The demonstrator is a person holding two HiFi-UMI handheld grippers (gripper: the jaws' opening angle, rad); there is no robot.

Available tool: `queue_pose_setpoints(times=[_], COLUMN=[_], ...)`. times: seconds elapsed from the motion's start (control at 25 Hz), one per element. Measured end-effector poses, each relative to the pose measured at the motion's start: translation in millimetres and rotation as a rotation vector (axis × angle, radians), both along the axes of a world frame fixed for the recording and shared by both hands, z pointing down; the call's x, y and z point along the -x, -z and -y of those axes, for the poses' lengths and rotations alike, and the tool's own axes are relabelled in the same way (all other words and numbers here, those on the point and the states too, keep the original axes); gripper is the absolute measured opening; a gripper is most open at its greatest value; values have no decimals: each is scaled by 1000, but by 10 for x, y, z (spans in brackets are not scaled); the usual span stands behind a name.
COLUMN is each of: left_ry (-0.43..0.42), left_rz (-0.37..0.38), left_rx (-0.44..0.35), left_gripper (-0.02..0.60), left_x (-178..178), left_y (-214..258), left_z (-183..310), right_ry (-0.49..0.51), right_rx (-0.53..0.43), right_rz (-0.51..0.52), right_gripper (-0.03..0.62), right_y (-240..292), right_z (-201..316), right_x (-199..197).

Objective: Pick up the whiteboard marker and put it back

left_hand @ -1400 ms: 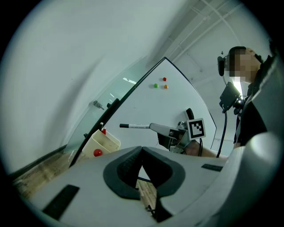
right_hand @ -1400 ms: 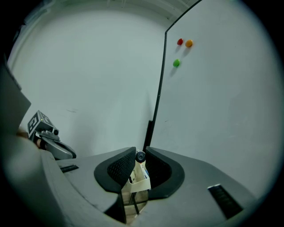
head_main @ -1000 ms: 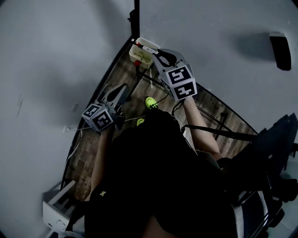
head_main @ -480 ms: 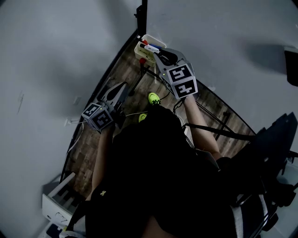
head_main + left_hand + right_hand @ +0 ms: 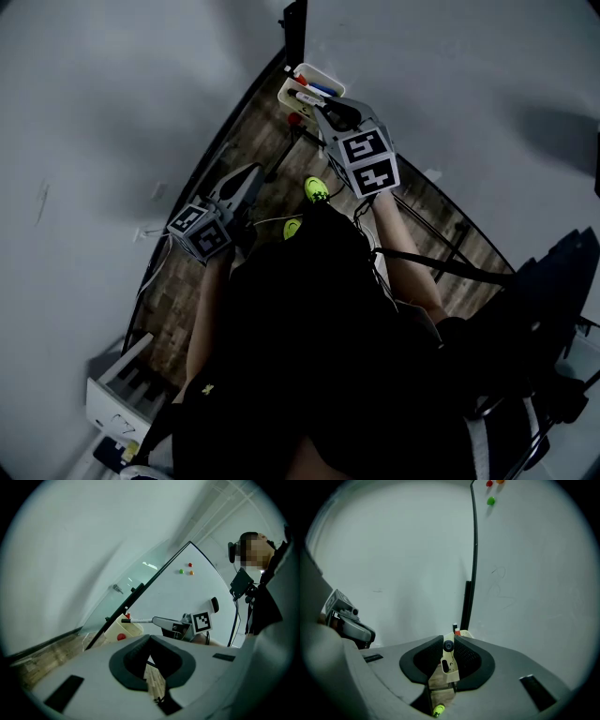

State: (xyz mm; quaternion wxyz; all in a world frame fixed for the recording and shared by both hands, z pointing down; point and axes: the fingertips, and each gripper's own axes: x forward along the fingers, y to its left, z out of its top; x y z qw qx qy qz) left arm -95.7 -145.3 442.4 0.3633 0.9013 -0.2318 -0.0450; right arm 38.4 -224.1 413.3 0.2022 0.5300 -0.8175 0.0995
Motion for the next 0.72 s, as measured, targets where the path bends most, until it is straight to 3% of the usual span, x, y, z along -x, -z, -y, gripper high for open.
queue_pose_setpoints(times=[0.72], left_ry=[33], left_rz=[34], left_rx=[47], left_gripper=[14], left_x=[77], left_y=[-94], left_z=[61], right_ry=[33], right_rx=[66], right_rz=[-19], right_gripper=[77], right_y=[-373], right_z=[196], right_x=[55])
